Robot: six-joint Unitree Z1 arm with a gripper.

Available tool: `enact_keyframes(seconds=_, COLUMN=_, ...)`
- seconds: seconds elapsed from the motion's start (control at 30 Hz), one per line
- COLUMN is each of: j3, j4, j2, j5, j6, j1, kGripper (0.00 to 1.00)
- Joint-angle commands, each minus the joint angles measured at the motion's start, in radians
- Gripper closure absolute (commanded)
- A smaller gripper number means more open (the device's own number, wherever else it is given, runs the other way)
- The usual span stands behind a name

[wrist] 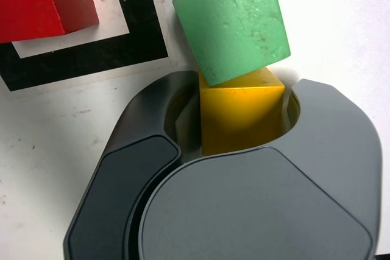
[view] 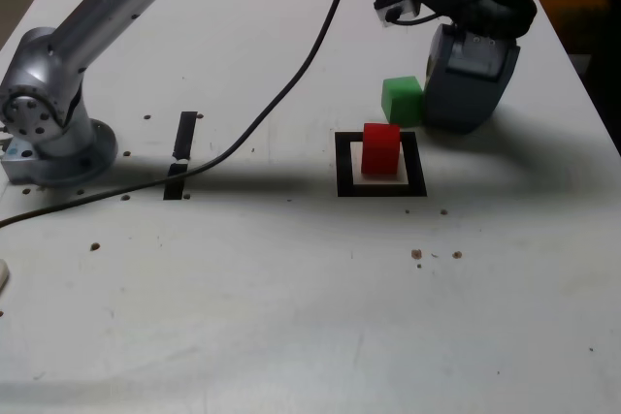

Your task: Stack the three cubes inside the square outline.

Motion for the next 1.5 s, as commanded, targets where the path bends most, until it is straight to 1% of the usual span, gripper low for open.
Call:
enact_keyframes(seconds=0.0, j3=-0.006, j4=0.006, j2=-0.007, j5=-0.001, j6=0.009, j1=0.004, kGripper=0.88)
enact_keyframes(seconds=0.13, j3=-0.025, j4=0.022, j2=-0.014, j5=0.005, j6=0.069, j1=0.004, kGripper=0.88)
enact_keyframes(seconds=0.2, j3=-0.045, j4=0.044, j2=-0.025, j5=0.01, j6=0.166, j1=0.0, kGripper=0.88)
enact_keyframes(seconds=0.23, j3=-0.058, j4=0.06, j2=-0.033, j5=0.016, j6=0.234, j1=-0.003, kGripper=0.88)
enact_keyframes(seconds=0.33, j3=-0.112, j4=0.138, j2=-0.053, j5=0.031, j6=0.46, j1=-0.01, kGripper=0.88)
enact_keyframes(seconds=0.4, j3=-0.138, j4=0.187, j2=-0.064, j5=0.039, j6=0.574, j1=-0.02, kGripper=0.88)
enact_keyframes(seconds=0.47, j3=-0.156, j4=0.228, j2=-0.079, j5=0.052, j6=0.666, j1=-0.037, kGripper=0.88)
enact_keyframes(seconds=0.5, j3=-0.16, j4=0.237, j2=-0.086, j5=0.057, j6=0.694, j1=-0.044, kGripper=0.88)
enact_keyframes(seconds=0.63, j3=-0.157, j4=0.276, j2=-0.141, j5=0.098, j6=0.864, j1=-0.098, kGripper=0.88)
enact_keyframes(seconds=0.7, j3=-0.137, j4=0.292, j2=-0.164, j5=0.096, j6=0.952, j1=-0.12, kGripper=0.88)
enact_keyframes(seconds=0.87, j3=-0.015, j4=0.31, j2=-0.227, j5=0.049, j6=1.137, j1=-0.171, kGripper=0.88)
enact_keyframes(seconds=0.97, j3=0.061, j4=0.305, j2=-0.261, j5=0.049, j6=1.192, j1=-0.206, kGripper=0.88)
enact_keyframes(seconds=1.07, j3=0.116, j4=0.297, j2=-0.274, j5=0.063, j6=1.234, j1=-0.239, kGripper=0.88)
enact_keyframes(seconds=1.2, j3=0.157, j4=0.277, j2=-0.283, j5=0.088, j6=1.251, j1=-0.277, kGripper=0.88)
enact_keyframes(seconds=1.27, j3=0.185, j4=0.255, j2=-0.299, j5=0.093, j6=1.249, j1=-0.292, kGripper=0.88)
enact_keyframes(seconds=1.33, j3=0.236, j4=0.204, j2=-0.33, j5=0.089, j6=1.248, j1=-0.305, kGripper=0.88)
enact_keyframes(seconds=1.37, j3=0.273, j4=0.164, j2=-0.35, j5=0.085, j6=1.248, j1=-0.311, kGripper=0.87)
enact_keyframes(seconds=1.43, j3=0.367, j4=0.057, j2=-0.397, j5=0.074, j6=1.247, j1=-0.32, kGripper=0.87)
enact_keyframes(seconds=1.47, j3=0.436, j4=-0.025, j2=-0.429, j5=0.067, j6=1.244, j1=-0.326, kGripper=0.87)
